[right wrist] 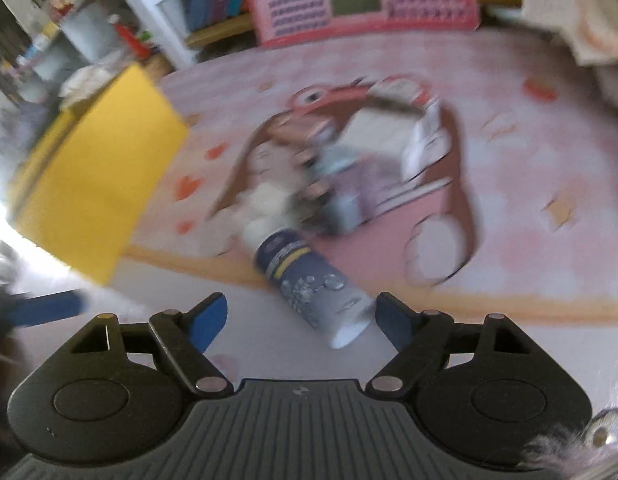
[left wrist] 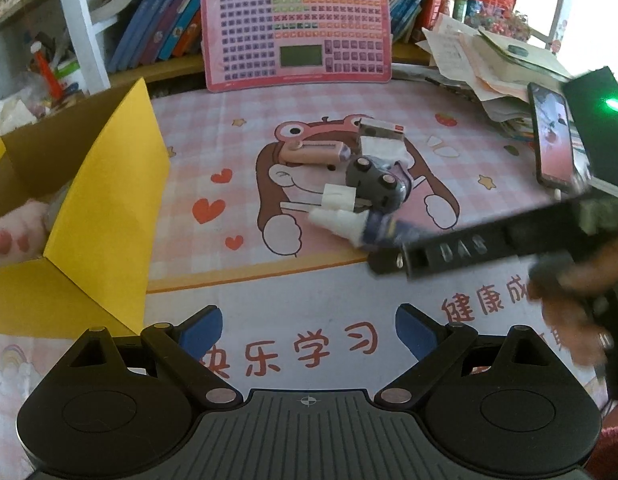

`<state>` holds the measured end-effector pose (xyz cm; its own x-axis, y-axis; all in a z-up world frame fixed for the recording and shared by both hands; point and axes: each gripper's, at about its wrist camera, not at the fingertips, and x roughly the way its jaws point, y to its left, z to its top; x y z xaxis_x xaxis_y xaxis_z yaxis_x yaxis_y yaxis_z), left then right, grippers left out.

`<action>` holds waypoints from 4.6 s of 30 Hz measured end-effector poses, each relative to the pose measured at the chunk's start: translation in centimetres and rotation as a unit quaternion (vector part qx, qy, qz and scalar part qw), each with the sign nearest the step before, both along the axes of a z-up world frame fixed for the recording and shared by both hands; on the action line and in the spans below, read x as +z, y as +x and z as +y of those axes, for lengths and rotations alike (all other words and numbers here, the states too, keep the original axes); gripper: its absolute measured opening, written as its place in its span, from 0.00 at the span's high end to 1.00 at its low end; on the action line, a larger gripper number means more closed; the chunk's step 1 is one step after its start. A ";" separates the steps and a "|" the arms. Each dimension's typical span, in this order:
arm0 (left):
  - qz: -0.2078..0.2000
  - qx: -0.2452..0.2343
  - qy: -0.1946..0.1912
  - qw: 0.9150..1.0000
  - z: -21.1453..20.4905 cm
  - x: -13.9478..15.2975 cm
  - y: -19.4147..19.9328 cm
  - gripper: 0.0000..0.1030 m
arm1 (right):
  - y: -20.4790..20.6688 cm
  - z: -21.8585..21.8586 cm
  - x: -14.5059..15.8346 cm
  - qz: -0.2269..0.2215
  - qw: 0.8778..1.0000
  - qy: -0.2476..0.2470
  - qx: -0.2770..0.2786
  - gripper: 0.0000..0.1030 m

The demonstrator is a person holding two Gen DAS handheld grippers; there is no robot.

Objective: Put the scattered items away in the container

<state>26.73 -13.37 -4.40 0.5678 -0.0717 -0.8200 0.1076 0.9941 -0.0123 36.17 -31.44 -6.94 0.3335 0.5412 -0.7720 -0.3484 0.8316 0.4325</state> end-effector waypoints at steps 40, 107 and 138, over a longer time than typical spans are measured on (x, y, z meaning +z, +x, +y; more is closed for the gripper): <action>0.062 0.108 -0.024 0.992 5.1 -3.6 -0.7 0.63 | 6.3 3.7 -0.6 -0.106 0.983 -0.127 -0.075 0.58; 0.035 -0.044 -0.030 0.998 1.6 -3.6 -3.8 0.70 | -11.4 0.5 2.1 -0.064 0.986 -0.122 -0.090 0.59; 0.049 -0.019 -0.033 0.998 2.4 -3.1 -5.2 0.71 | -12.6 0.2 1.6 -0.064 0.988 -0.109 -0.091 0.59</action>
